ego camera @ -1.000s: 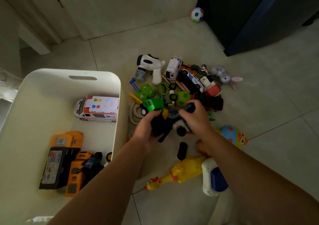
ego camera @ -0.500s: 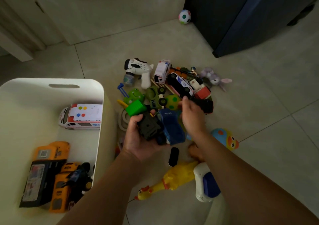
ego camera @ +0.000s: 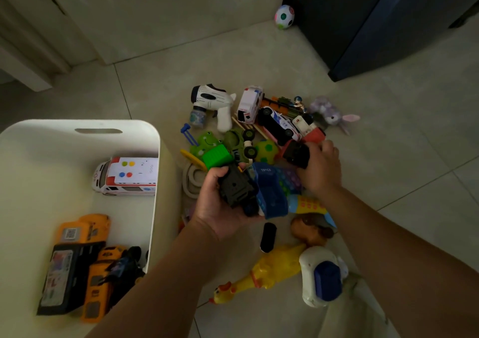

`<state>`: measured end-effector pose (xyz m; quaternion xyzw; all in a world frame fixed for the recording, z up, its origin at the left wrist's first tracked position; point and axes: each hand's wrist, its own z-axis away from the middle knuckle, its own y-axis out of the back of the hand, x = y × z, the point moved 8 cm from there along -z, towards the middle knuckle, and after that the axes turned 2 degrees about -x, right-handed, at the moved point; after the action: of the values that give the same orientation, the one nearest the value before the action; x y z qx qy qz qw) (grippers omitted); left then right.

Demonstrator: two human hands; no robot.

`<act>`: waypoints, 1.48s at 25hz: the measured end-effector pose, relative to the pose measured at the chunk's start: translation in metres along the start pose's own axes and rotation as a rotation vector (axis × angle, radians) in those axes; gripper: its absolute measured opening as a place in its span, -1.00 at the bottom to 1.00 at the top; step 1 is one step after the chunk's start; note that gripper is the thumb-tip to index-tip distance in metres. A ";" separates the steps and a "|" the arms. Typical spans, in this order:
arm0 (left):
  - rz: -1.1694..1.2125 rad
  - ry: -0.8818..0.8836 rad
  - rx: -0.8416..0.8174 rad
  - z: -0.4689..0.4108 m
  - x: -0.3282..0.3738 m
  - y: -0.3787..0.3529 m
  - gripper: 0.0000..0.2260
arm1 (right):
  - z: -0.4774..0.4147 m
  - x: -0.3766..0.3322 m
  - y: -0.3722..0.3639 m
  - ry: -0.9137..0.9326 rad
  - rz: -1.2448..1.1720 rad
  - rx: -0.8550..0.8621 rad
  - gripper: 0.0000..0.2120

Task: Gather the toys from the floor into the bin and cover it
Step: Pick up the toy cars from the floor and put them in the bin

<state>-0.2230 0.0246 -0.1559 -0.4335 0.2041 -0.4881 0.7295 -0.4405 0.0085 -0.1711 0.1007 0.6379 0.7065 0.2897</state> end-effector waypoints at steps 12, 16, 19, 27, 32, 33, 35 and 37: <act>-0.096 -0.221 -0.389 0.113 0.045 -0.095 -0.74 | 0.071 -0.117 0.090 -0.173 -1.790 -0.383 -0.78; -0.156 -0.307 -0.469 0.176 0.081 -0.088 -0.71 | 0.107 -0.194 0.107 -0.100 -1.983 -0.608 -0.51; -0.166 -0.437 -0.439 0.225 0.123 -0.054 -0.71 | 0.125 -0.244 0.090 -0.170 -2.039 -0.678 -0.63; -0.173 -0.589 -0.275 0.297 0.200 0.039 -0.70 | 0.191 -0.357 -0.017 -0.327 -1.532 -1.031 -0.70; -0.205 -0.557 -0.142 0.292 0.212 0.075 -0.69 | 0.206 -0.354 -0.095 -0.533 -1.186 -0.929 -0.79; -0.187 -0.559 -0.144 0.292 0.214 0.080 -0.69 | 0.201 -0.352 -0.108 -0.488 -1.119 -0.877 -0.77; -0.160 -0.565 -0.152 0.291 0.218 0.086 -0.69 | 0.198 -0.355 -0.131 -0.384 -1.006 -0.847 -0.73; -0.158 -0.562 -0.155 0.289 0.220 0.087 -0.70 | 0.205 -0.349 -0.149 -0.420 -0.920 -0.883 -0.75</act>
<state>0.1289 -0.0330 -0.0444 -0.6206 -0.0036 -0.3871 0.6819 -0.0109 -0.0036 -0.2011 -0.1739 0.1970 0.6711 0.6932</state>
